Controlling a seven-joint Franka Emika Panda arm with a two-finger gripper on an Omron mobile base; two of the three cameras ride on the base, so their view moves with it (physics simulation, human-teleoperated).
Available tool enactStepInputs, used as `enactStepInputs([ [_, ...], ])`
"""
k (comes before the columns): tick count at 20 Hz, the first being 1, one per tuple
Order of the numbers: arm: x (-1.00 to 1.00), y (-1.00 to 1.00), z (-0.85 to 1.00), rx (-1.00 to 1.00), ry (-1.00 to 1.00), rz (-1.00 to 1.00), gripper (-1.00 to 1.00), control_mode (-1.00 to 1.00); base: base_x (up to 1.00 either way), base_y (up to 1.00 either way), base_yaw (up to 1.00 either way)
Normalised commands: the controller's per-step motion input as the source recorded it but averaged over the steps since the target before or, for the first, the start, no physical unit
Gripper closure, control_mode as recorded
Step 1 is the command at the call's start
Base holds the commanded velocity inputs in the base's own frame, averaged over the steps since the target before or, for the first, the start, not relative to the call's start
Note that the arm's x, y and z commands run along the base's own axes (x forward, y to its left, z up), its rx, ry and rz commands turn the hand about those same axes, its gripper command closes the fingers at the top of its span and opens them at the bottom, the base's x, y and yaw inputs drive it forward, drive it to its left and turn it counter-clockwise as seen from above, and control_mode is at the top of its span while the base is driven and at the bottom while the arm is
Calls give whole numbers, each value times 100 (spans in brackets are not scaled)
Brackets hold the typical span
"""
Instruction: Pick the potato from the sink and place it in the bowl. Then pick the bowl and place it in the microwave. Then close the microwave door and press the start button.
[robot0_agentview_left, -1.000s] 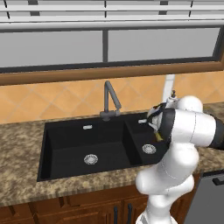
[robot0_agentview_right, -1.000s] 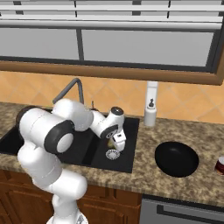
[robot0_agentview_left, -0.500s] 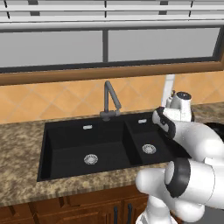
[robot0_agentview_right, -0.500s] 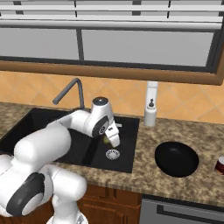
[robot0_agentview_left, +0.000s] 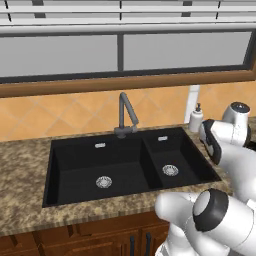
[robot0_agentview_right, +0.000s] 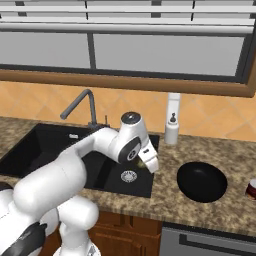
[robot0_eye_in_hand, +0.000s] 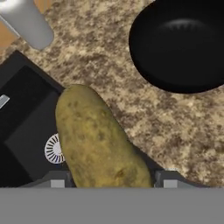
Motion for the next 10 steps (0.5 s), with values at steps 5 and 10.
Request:
enactStepInputs([
  [5,5,-100,3,-4,3,0,100,-100,0,0,0],
  [10,42,-100,-8,-1,19,0,100,-100,0,0,0],
])
